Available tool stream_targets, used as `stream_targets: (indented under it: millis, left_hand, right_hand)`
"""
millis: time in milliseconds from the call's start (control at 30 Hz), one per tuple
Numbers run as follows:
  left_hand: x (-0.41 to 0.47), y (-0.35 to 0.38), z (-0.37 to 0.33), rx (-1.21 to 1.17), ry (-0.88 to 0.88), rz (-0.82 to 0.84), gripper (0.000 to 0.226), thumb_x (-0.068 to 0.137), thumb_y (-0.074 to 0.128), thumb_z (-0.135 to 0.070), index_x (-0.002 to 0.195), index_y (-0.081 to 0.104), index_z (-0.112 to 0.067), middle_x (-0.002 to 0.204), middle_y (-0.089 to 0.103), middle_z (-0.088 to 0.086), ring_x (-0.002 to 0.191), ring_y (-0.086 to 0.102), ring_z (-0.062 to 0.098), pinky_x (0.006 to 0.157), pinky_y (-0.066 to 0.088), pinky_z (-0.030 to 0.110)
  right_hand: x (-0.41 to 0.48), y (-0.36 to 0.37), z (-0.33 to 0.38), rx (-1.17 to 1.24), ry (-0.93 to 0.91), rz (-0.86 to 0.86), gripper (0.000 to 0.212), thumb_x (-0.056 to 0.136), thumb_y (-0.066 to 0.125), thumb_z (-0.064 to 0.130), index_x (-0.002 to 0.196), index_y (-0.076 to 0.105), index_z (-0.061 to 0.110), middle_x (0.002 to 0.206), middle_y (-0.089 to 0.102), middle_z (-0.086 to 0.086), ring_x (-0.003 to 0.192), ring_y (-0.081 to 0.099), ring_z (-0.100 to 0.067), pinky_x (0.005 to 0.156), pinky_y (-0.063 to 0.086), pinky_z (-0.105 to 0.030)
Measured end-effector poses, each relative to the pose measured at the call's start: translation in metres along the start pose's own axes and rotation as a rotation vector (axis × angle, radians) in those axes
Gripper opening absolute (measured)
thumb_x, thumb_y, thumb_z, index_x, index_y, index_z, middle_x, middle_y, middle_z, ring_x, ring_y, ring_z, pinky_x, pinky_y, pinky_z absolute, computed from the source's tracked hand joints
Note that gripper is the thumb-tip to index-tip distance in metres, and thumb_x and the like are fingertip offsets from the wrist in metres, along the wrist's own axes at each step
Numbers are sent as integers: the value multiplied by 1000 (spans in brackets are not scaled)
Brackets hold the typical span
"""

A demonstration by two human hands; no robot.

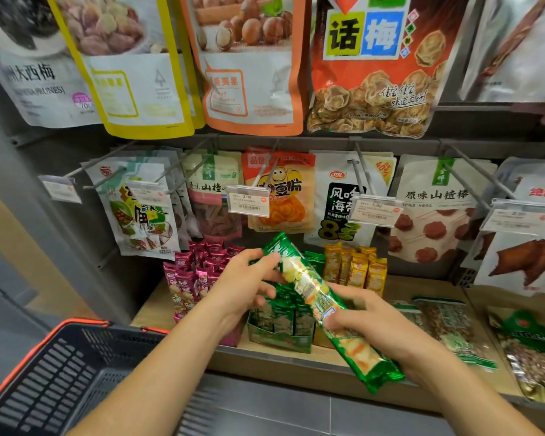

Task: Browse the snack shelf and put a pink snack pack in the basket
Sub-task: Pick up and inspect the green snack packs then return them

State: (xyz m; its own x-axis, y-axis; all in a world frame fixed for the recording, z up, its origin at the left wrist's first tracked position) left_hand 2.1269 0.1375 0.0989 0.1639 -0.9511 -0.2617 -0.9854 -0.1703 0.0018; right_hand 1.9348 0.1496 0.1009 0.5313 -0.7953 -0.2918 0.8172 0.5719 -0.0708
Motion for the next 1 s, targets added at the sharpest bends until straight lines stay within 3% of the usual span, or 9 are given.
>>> stream_targets:
  millis: [100, 233, 367, 467, 600, 733, 800, 867, 1000]
  left_hand:
    - [2, -5, 3, 40, -6, 61, 19, 91, 63, -40, 98, 64, -23, 52, 59, -8, 45, 47, 7, 39, 33, 18]
    - [5, -15, -2, 149, 70, -30, 33, 89, 64, -44, 61, 66, -26, 52, 56, -5, 41, 44, 6, 37, 32, 17]
    - [14, -51, -8, 123, 103, -318, 28, 90, 62, -43, 90, 69, -16, 50, 54, -5, 39, 44, 7, 36, 30, 19]
    - [17, -53, -9, 174, 84, -264, 29, 91, 58, -48, 99, 67, -23, 56, 59, -4, 39, 45, 7, 35, 31, 18]
    - [15, -55, -16, 110, 63, -119, 32, 86, 68, -43, 106, 64, -19, 102, 66, 4, 47, 52, 9, 36, 34, 18]
    - [3, -83, -41, 47, 219, -134, 33, 65, 77, -36, 91, 75, -14, 82, 73, 9, 55, 63, 11, 48, 49, 17]
    - [-4, -100, -52, 84, 344, -223, 8, 73, 75, -28, 80, 79, -26, 80, 76, 3, 64, 68, 10, 52, 52, 17]
    - [-7, -115, -57, 87, 451, -339, 16, 81, 74, -15, 77, 79, -30, 79, 76, 0, 69, 70, 10, 56, 55, 19]
    - [-4, -129, -53, 123, 531, -553, 30, 79, 78, -12, 105, 73, -24, 86, 74, -12, 82, 70, 1, 74, 55, 18]
  right_hand:
    - [-6, -3, -2, -61, 69, 102, 53, 66, 69, 33, 113, 62, 55, 87, 75, 11, 65, 68, -7, 53, 46, -16]
    - [-11, 7, -3, 83, 84, 305, 44, 85, 66, 33, 128, 58, 31, 94, 72, -13, 75, 66, -15, 63, 49, -21]
    - [-9, 3, -8, 83, 64, 270, 40, 92, 61, 37, 128, 57, 22, 85, 66, -11, 60, 55, -15, 56, 45, -22]
    - [-4, -1, -8, -157, -66, 155, 32, 99, 50, 34, 128, 56, 23, 74, 61, 0, 55, 42, -9, 53, 35, -19]
    - [1, 5, -11, -283, -117, 122, 33, 101, 49, 30, 133, 49, 26, 84, 58, 6, 66, 55, -5, 53, 36, -22]
    - [14, 6, -13, -526, -142, -38, 43, 96, 54, 42, 136, 48, 27, 80, 65, 6, 59, 60, -1, 49, 40, -17]
    - [22, 4, -15, -734, -181, -149, 46, 96, 52, 47, 138, 46, 30, 65, 65, 5, 56, 58, 0, 52, 39, -17]
    - [30, 5, -18, -867, -236, -227, 44, 97, 50, 44, 139, 47, 29, 64, 63, 8, 62, 56, 1, 58, 39, -19]
    - [45, 11, -17, -945, -324, -306, 38, 98, 50, 32, 135, 54, 28, 84, 47, 21, 81, 46, 2, 74, 38, -21]
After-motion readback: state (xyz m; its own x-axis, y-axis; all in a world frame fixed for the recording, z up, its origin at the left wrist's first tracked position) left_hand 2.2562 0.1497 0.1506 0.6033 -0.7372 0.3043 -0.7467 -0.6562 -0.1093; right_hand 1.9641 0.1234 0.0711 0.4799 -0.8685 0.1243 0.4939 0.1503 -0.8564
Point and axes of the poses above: each hand's wrist, its own x-axis towards the middle knuckle, its own y-axis out of the palm, z = x × y, the point moved 6 cm from there along x, towards the middle knuckle
